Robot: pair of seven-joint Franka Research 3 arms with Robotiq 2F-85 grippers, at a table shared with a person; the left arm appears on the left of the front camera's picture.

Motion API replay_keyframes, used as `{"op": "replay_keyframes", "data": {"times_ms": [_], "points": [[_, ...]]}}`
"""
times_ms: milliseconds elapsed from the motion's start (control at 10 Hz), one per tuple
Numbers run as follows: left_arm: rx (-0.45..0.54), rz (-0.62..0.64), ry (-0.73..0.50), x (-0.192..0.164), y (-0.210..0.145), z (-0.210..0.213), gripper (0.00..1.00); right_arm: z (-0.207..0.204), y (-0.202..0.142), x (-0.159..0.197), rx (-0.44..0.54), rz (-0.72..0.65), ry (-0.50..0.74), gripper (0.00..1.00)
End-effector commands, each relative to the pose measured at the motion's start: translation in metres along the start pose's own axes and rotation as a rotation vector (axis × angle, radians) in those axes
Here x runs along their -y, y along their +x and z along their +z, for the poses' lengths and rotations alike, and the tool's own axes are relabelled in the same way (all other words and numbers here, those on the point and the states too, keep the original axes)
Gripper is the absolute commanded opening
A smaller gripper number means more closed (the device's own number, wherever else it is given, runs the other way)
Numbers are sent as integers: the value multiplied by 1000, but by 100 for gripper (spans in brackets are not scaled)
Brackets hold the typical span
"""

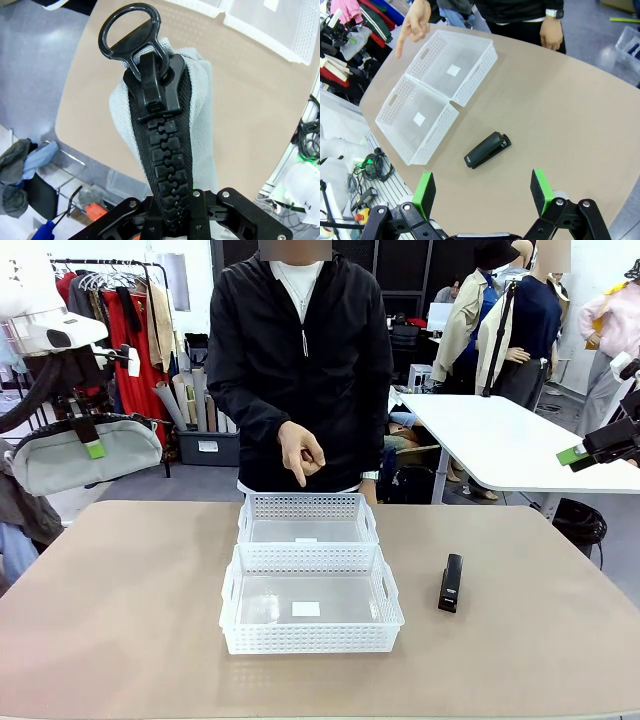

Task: Distribute items into two baskets.
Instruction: Move the picked Pencil pouch towards the Organizing basket indicated by the person, stopping as directed.

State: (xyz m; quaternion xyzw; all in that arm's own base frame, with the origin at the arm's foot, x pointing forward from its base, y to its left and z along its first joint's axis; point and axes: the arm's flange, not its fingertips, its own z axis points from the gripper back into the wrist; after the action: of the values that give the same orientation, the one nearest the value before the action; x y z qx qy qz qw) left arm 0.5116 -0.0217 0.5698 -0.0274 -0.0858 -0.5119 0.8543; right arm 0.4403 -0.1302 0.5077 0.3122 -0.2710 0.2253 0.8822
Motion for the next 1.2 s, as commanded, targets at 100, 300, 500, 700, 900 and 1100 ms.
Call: {"op": "replay_keyframes", "data": {"times_ms": [100,300,500,700,900,1100], "points": [[9,11,10,0,0,1,0,1,1,-1,3,0,0,100],[4,-2,-6,3,1,0,0,1,1,-1,3,0,0,100],[53,-10,-17,16,-2,0,0,1,1,-1,3,0,0,100],[49,-41,-14,36,2,-4,0,1,1,-1,3,0,0,100],[49,-94,-1,58,8,-10,0,1,1,-1,3,0,0,100],[49,-141,7,83,17,-23,0,1,1,-1,3,0,0,100]]}}
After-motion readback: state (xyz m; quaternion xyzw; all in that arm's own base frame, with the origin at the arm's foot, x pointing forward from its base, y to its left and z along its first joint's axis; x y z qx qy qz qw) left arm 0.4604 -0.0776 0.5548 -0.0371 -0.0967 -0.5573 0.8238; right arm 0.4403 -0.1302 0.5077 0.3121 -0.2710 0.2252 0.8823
